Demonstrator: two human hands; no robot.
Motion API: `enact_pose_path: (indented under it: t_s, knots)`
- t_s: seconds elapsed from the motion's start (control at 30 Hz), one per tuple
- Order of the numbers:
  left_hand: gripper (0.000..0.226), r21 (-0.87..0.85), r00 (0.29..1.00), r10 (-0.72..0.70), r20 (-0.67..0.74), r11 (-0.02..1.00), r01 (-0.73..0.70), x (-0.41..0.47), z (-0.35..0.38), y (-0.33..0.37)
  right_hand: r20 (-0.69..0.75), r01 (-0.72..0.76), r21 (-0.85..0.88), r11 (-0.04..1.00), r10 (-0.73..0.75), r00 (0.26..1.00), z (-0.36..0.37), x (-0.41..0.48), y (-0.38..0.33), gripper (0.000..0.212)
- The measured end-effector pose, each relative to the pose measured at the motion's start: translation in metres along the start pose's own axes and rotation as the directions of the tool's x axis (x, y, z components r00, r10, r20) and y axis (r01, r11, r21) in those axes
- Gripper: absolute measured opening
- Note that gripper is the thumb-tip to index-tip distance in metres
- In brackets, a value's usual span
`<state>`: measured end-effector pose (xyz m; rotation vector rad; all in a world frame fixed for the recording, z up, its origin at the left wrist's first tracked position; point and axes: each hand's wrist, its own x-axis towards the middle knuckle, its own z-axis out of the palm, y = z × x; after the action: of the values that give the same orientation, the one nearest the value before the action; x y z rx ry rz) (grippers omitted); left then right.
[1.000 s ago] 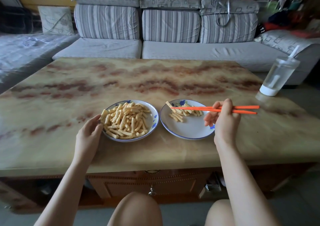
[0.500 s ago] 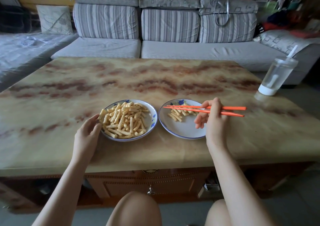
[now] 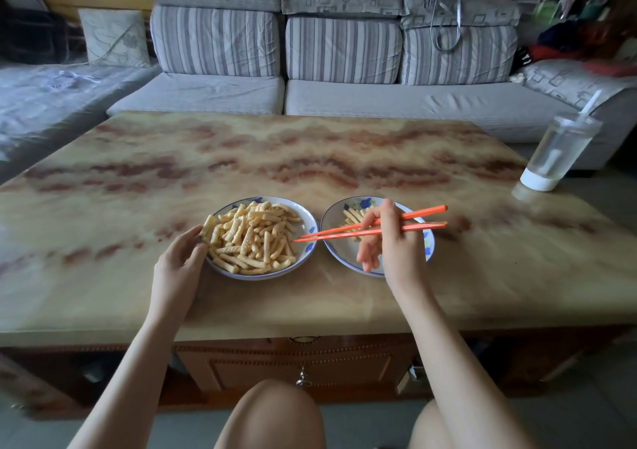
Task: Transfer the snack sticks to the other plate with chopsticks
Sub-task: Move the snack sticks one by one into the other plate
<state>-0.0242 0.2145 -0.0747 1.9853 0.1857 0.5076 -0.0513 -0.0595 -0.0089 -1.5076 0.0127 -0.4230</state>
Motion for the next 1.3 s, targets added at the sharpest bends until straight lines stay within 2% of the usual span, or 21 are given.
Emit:
enact_pose_path:
  t_s: [0.2,0.63,0.9,1.3]
  knots:
    - [0.036,0.004,1.0,0.004,0.001,1.0,-0.004,0.0,0.0,-0.001,0.003,-0.085,-0.046,0.995,0.085,0.996,0.004,-0.002,0.0,0.048]
    - [0.035,-0.022,1.0,-0.008,0.006,1.0,0.008,-0.001,0.0,0.0,-0.243,0.057,0.096,0.994,-0.032,0.969,-0.014,-0.001,-0.011,0.044]
    - [0.036,-0.022,1.0,-0.014,0.006,1.0,0.014,-0.001,0.001,0.001,-0.437,0.12,0.038,0.992,-0.091,0.895,-0.049,0.011,-0.008,0.041]
    - [0.036,0.006,1.0,0.004,0.01,1.0,-0.004,0.001,0.0,-0.002,-0.49,0.107,-0.081,0.991,-0.133,0.862,-0.064,0.018,0.005,0.041]
